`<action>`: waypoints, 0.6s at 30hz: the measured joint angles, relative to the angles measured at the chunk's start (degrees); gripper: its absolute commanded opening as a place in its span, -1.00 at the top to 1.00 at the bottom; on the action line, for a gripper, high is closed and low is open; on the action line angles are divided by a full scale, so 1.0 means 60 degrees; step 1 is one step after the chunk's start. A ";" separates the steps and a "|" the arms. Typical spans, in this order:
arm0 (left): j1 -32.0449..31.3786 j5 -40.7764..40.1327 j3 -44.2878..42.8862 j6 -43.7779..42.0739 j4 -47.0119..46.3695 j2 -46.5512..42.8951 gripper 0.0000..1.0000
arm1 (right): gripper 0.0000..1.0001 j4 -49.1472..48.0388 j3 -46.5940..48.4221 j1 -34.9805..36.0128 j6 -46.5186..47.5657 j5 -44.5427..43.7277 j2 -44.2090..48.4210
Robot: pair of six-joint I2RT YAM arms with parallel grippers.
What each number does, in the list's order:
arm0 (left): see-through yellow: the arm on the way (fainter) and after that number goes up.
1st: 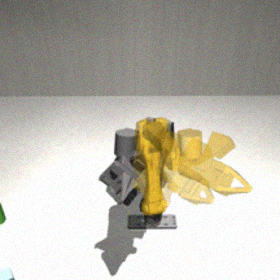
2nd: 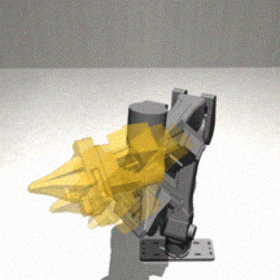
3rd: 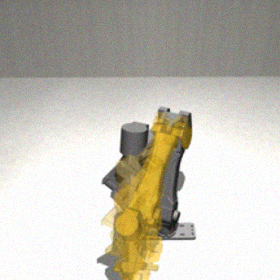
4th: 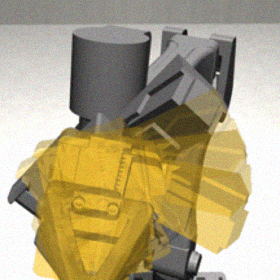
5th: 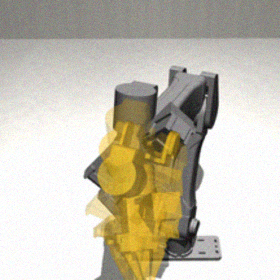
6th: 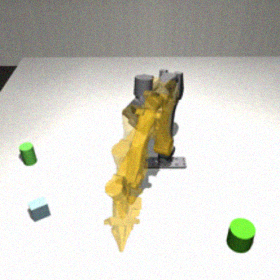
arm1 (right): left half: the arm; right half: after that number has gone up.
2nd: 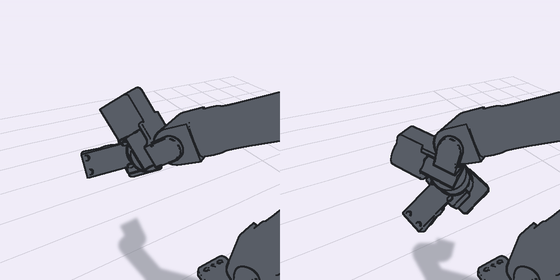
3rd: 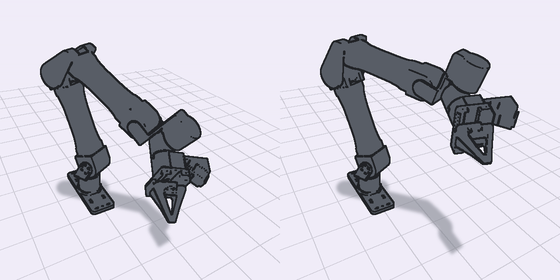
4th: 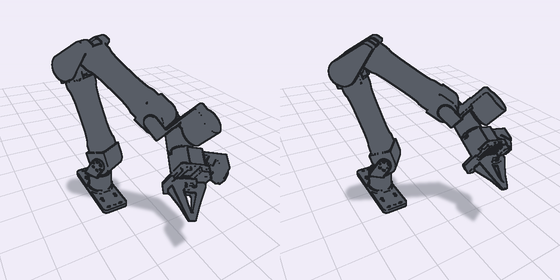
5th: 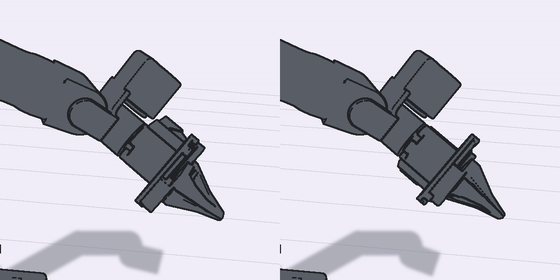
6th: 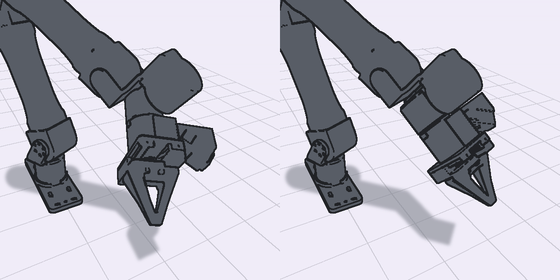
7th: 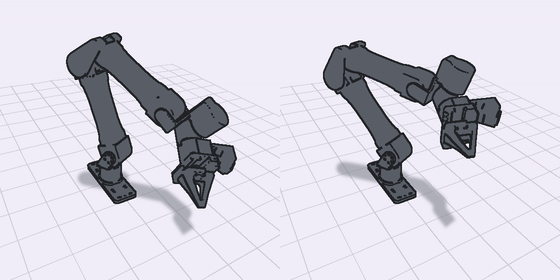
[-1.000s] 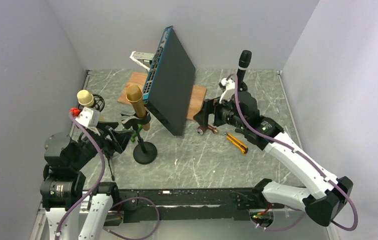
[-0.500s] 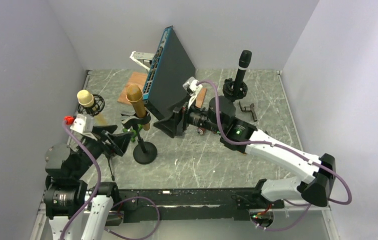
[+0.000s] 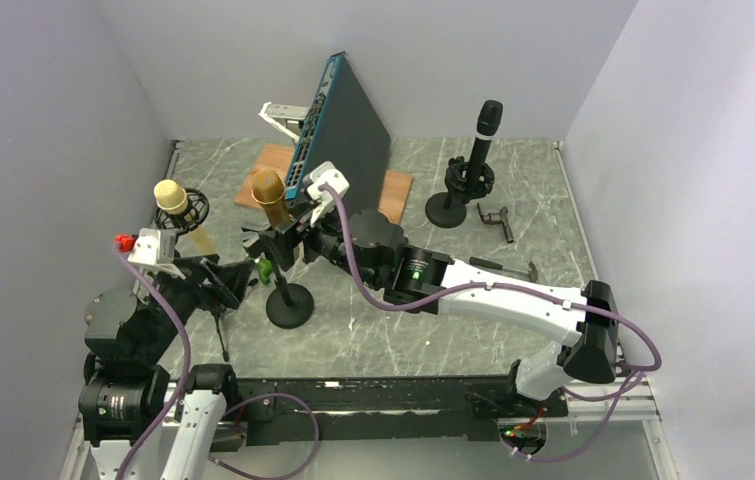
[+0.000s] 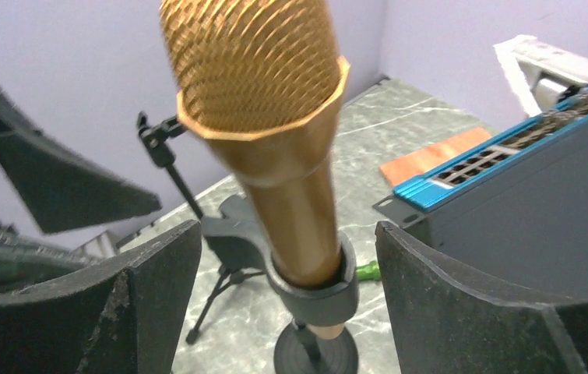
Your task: Remove the microphone from the stand
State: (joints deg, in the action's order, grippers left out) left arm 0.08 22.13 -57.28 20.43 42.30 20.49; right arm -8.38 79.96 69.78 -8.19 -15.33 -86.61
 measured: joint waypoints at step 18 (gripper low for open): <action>0.0000 0.0219 0.0667 0.0313 0.0076 -0.0656 -0.57 | 0.54 0.0342 0.1599 0.0408 0.1373 -0.2215 -0.1708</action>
State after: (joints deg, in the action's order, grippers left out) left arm 0.08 23.44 -53.28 22.31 42.76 16.56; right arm -6.33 89.56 72.23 0.05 -28.62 -96.86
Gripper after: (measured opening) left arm 0.740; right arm 0.411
